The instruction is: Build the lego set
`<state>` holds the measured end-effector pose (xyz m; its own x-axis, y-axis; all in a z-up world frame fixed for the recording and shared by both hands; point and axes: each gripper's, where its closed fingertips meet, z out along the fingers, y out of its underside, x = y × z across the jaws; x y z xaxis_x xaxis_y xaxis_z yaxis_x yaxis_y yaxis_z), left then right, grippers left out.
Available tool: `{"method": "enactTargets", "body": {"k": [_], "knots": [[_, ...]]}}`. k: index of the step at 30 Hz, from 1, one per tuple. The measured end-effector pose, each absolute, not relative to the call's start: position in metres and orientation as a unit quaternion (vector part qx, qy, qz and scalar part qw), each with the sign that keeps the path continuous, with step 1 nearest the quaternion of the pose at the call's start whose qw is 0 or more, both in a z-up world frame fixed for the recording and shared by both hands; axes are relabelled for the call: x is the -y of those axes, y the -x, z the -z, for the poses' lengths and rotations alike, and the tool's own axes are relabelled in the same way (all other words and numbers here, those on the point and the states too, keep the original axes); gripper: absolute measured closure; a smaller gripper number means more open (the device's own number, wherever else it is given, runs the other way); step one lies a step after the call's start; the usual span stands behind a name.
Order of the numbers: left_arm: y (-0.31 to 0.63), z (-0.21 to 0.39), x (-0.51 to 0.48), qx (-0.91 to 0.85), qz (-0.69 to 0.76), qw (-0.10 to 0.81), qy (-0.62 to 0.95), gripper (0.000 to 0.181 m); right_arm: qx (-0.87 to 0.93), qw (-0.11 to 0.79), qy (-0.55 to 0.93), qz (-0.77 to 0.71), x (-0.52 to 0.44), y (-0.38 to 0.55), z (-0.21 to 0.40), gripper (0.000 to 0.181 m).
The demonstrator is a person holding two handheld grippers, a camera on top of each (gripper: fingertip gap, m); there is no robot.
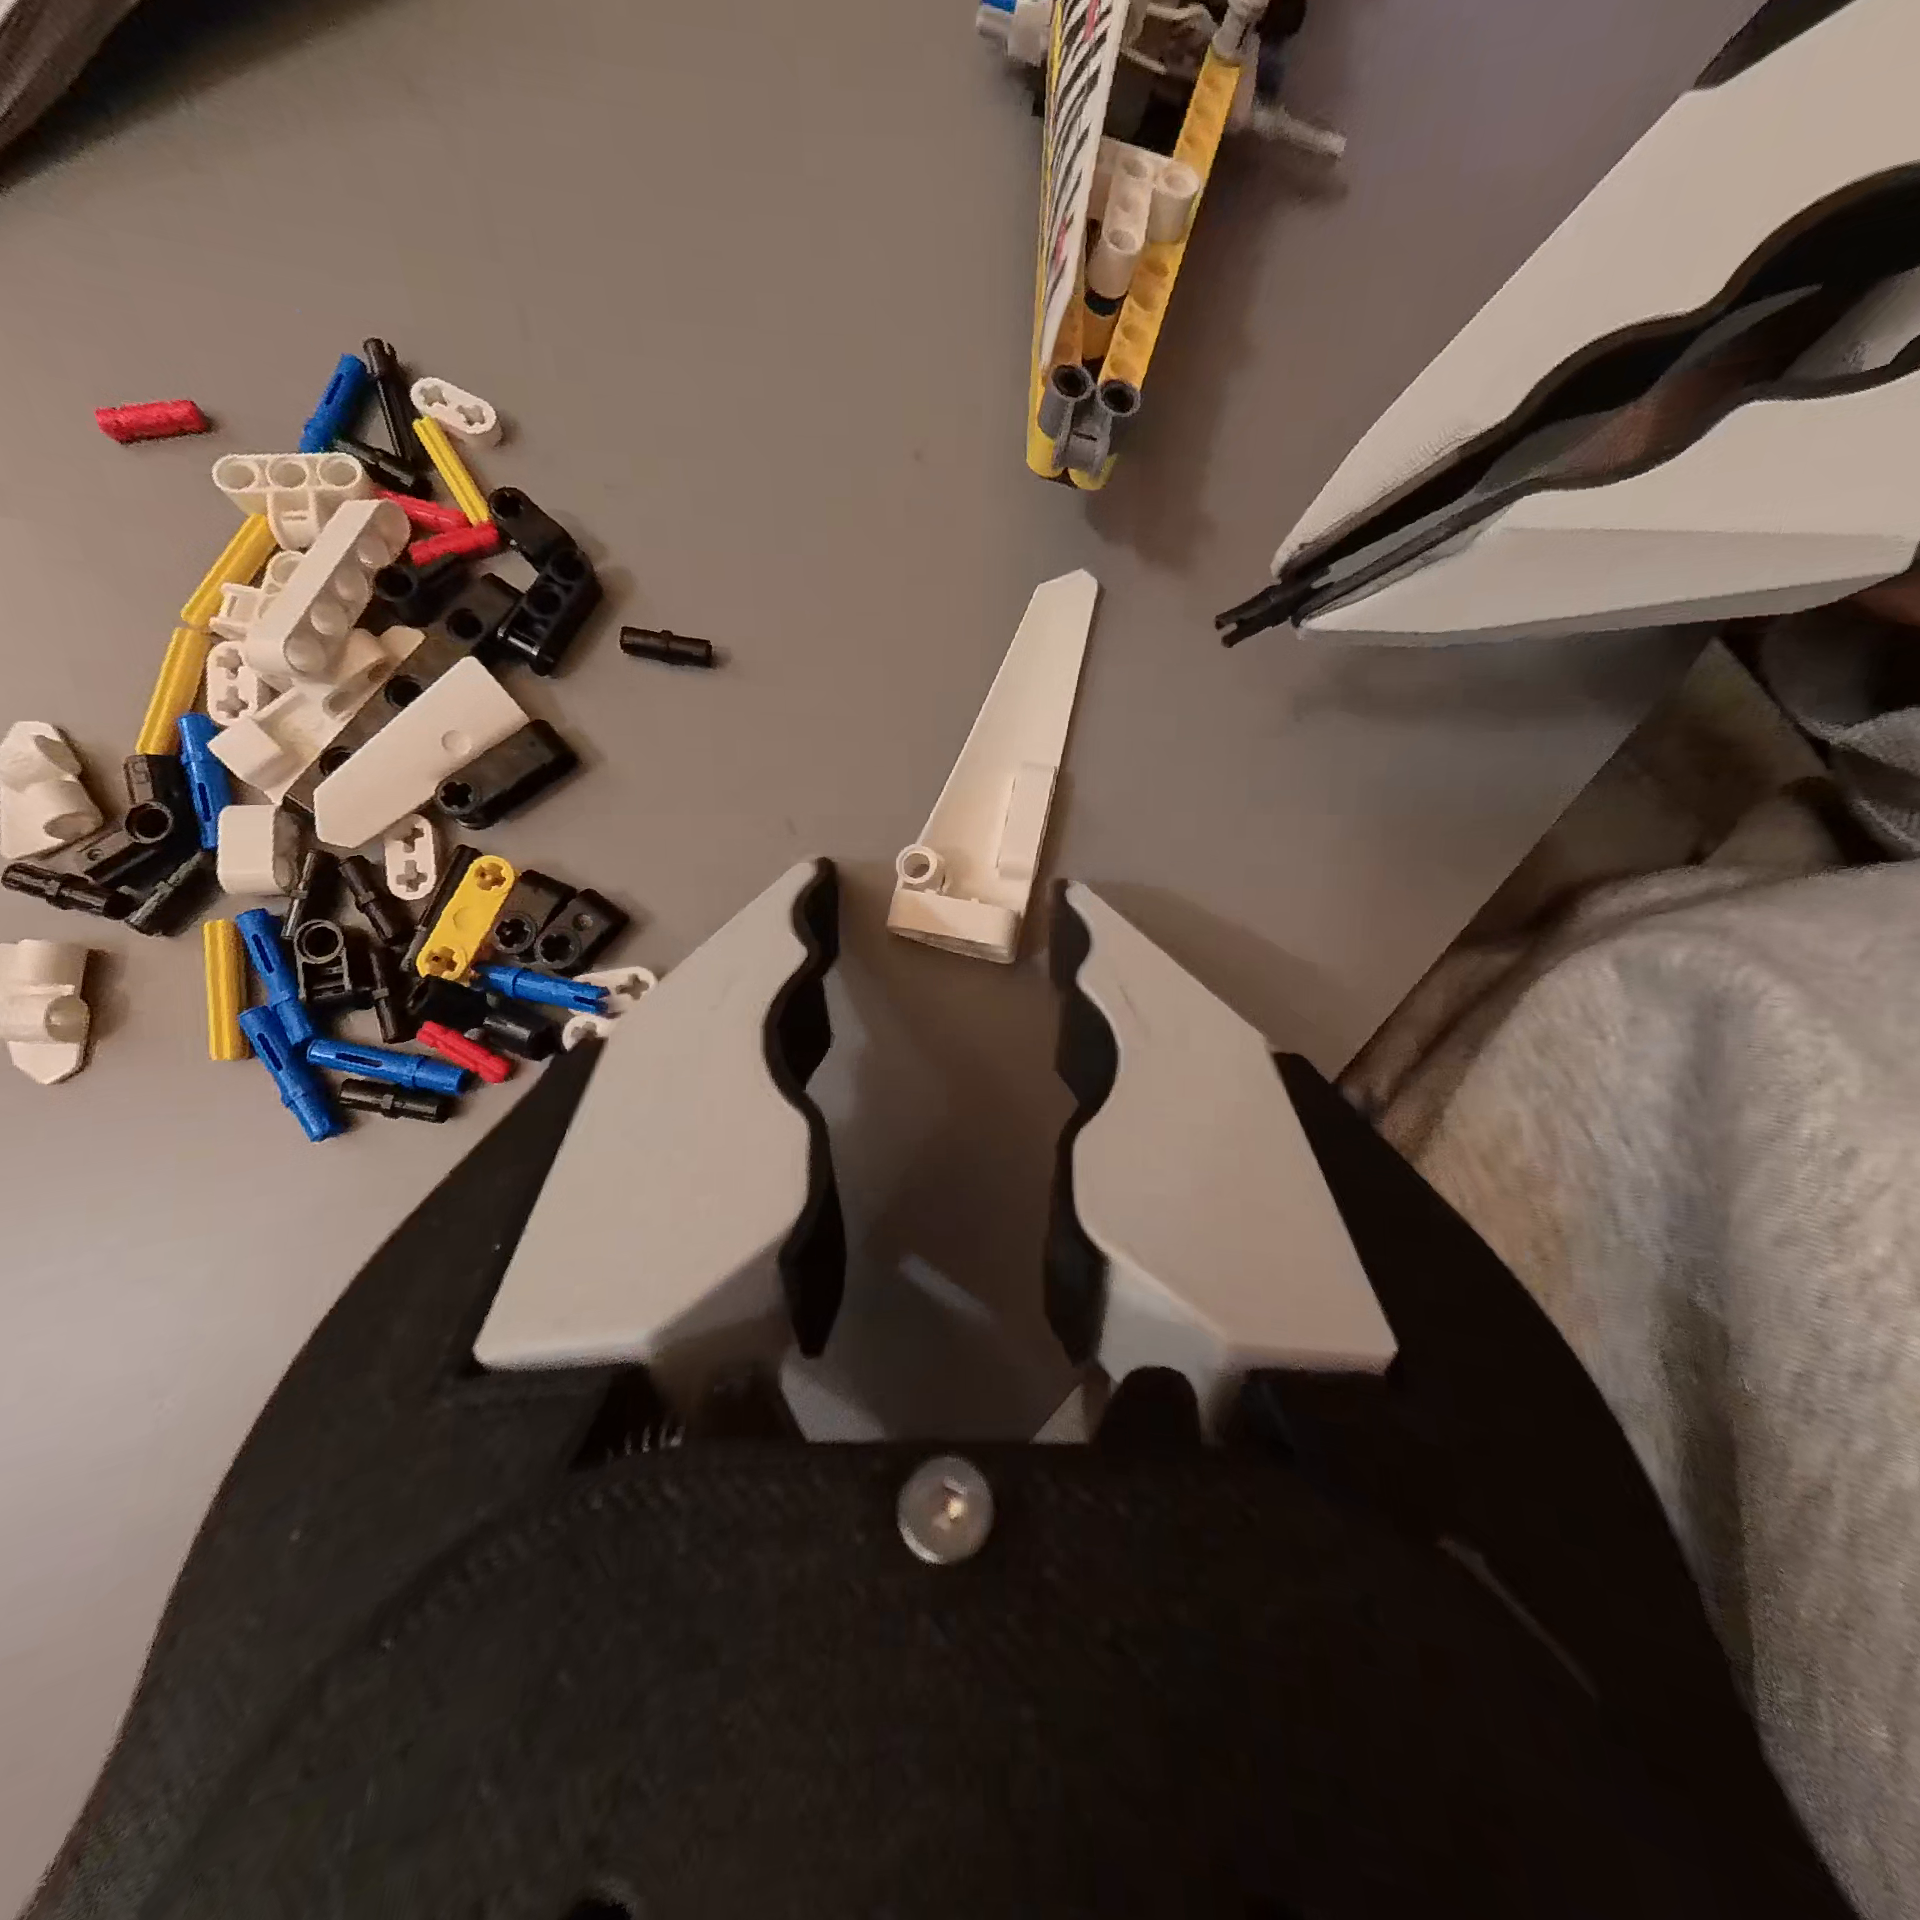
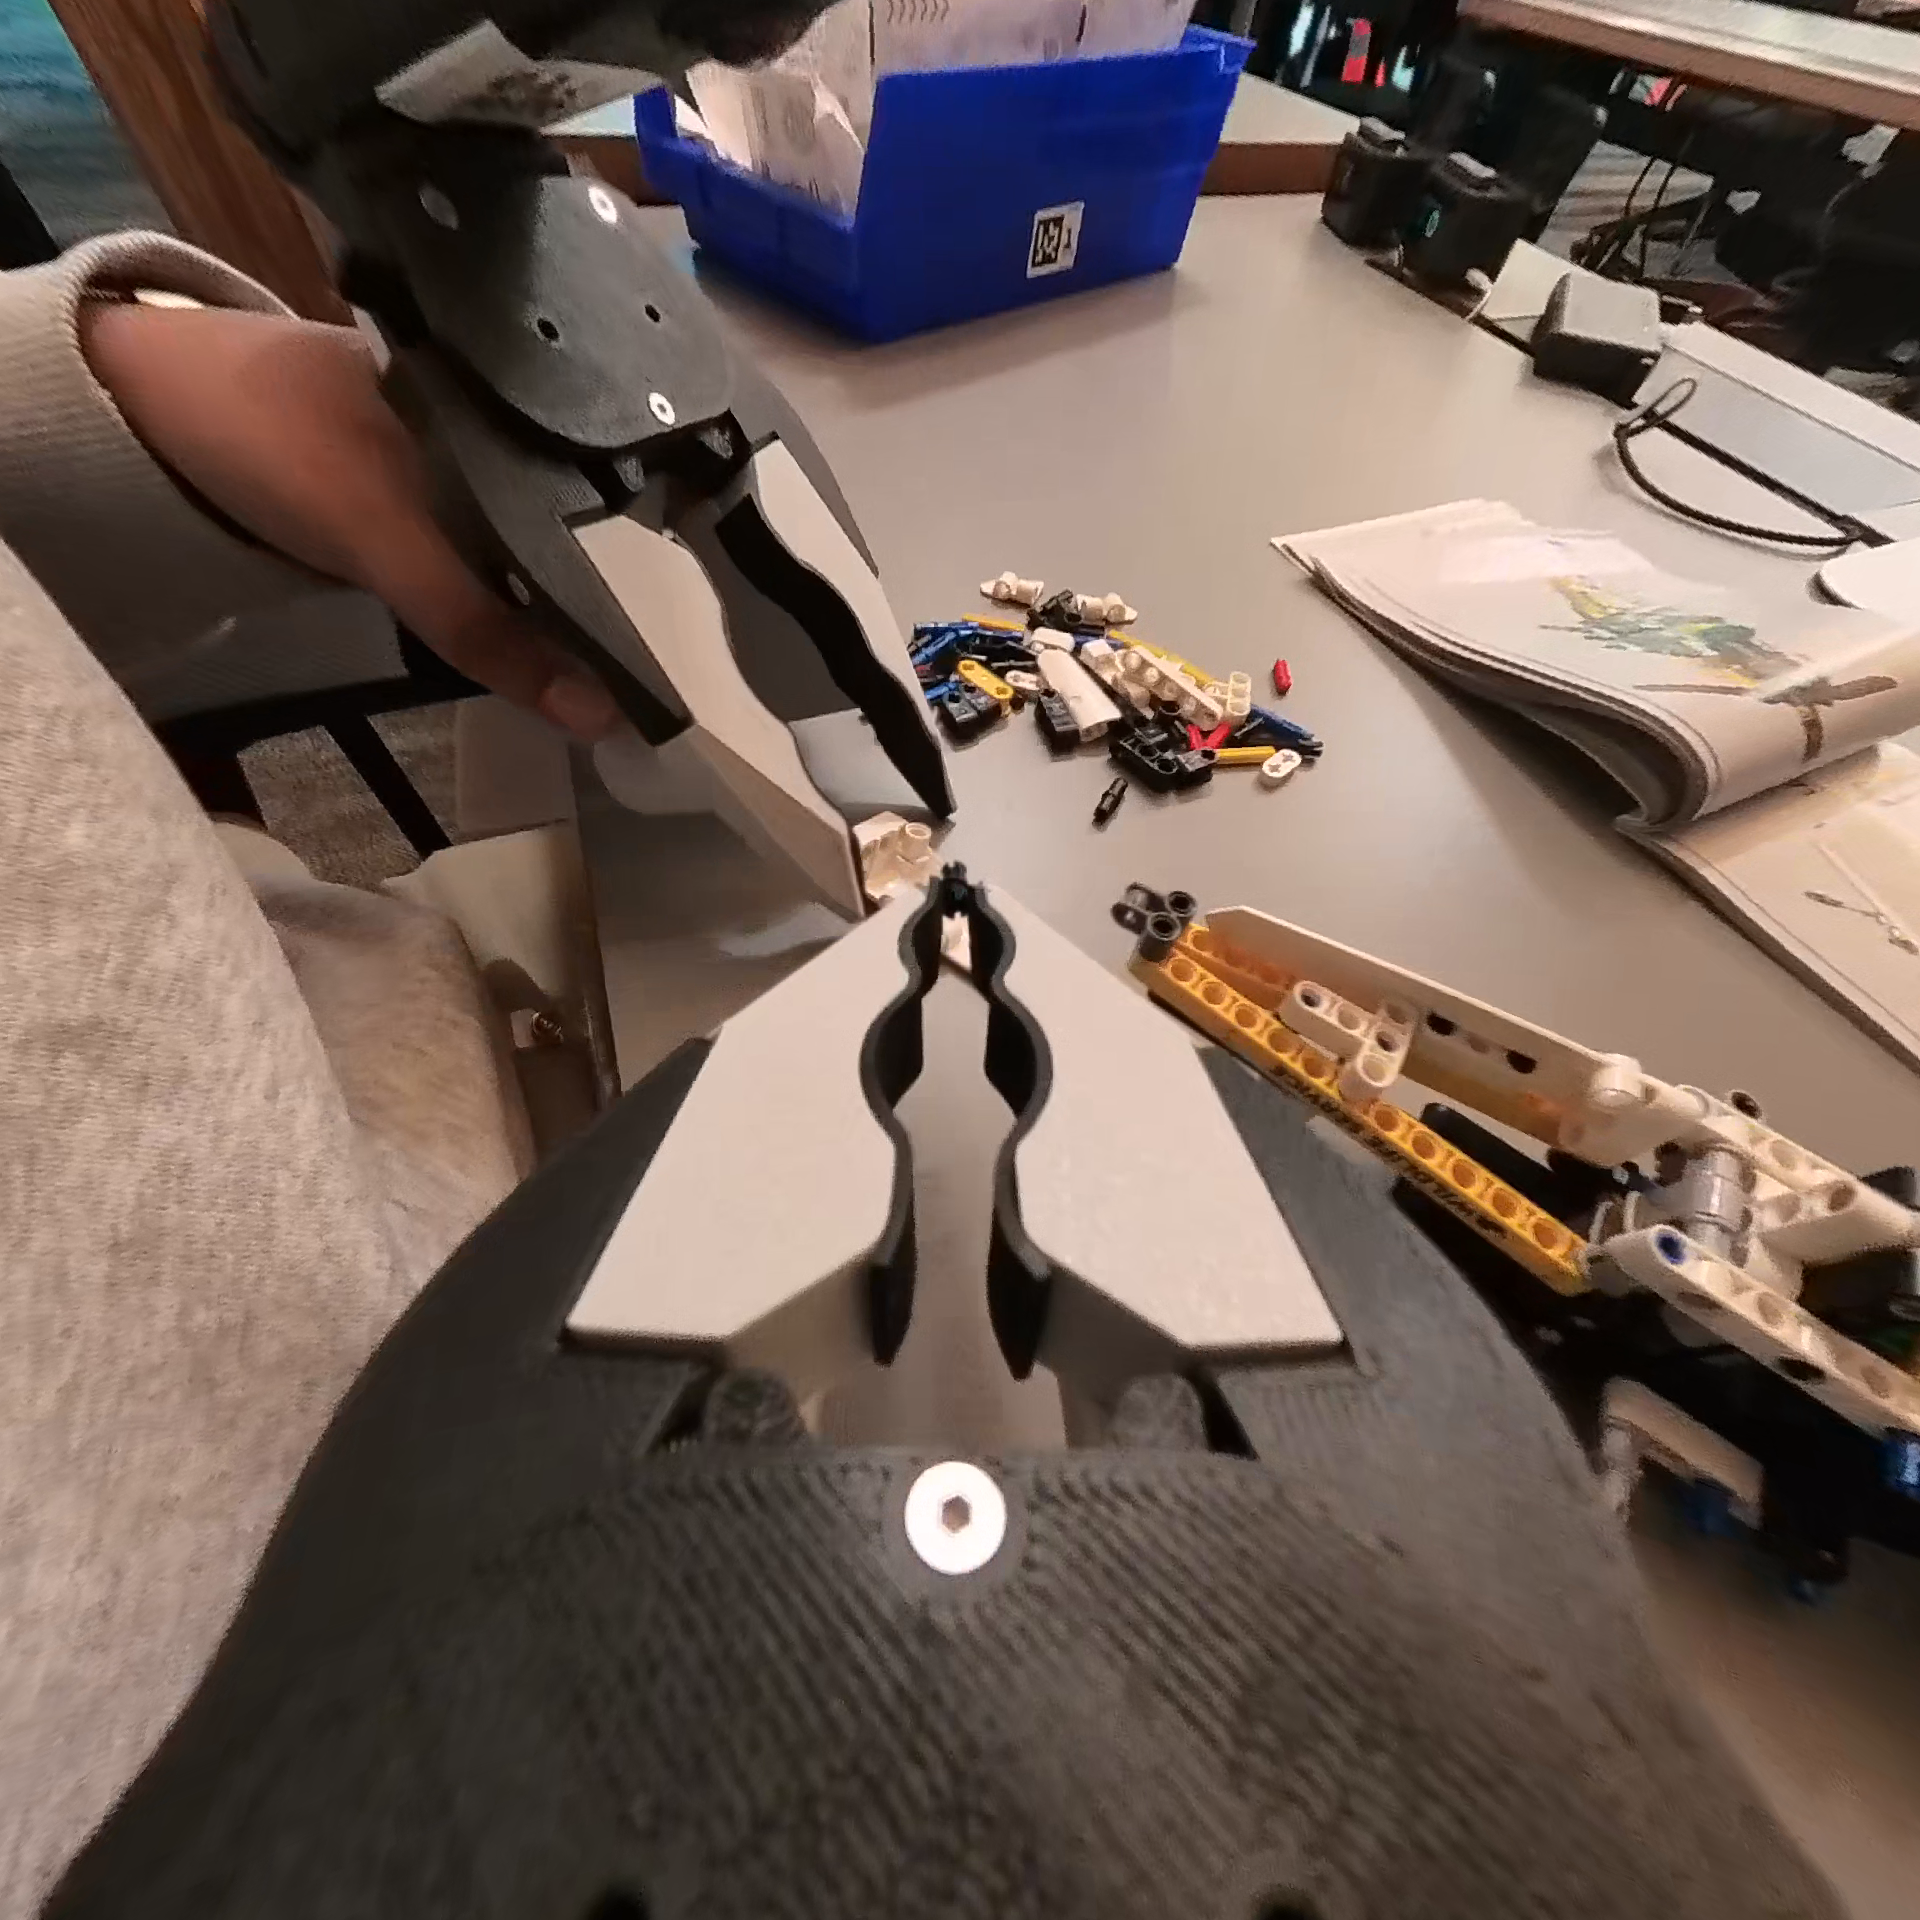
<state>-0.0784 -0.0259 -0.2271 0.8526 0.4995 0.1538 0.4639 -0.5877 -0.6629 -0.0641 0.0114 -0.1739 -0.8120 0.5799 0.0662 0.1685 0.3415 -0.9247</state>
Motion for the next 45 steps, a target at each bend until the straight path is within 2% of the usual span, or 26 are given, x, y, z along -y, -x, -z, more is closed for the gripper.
{"method": "enactTargets", "body": {"k": [1, 2, 19, 37, 45], "knots": [[0.077, 0.228, 0.026, 0.267, -0.025, 0.361, 0.893, 0.155, 0.798, 0.199, 0.238, -0.516, -0.011, 0.064, 0.176, 0.179], [0.075, 0.228, 0.026, 0.263, -0.023, 0.360, 0.895, 0.157, 0.802, 0.202, 0.241, -0.508, -0.012, 0.064, 0.179, 0.179], [0.053, 0.224, 0.009, 0.282, 0.034, 0.390, 0.876, 0.155, 0.850, 0.203, 0.273, -0.403, -0.016, 0.054, 0.214, 0.179], [0.054, 0.225, 0.006, 0.272, -0.005, 0.382, 0.884, 0.154, 0.843, 0.212, 0.288, -0.403, -0.018, 0.058, 0.212, 0.179], [0.054, 0.225, 0.006, 0.272, -0.016, 0.383, 0.883, 0.155, 0.825, 0.176, 0.343, -0.412, -0.020, 0.058, 0.215, 0.179]]}}
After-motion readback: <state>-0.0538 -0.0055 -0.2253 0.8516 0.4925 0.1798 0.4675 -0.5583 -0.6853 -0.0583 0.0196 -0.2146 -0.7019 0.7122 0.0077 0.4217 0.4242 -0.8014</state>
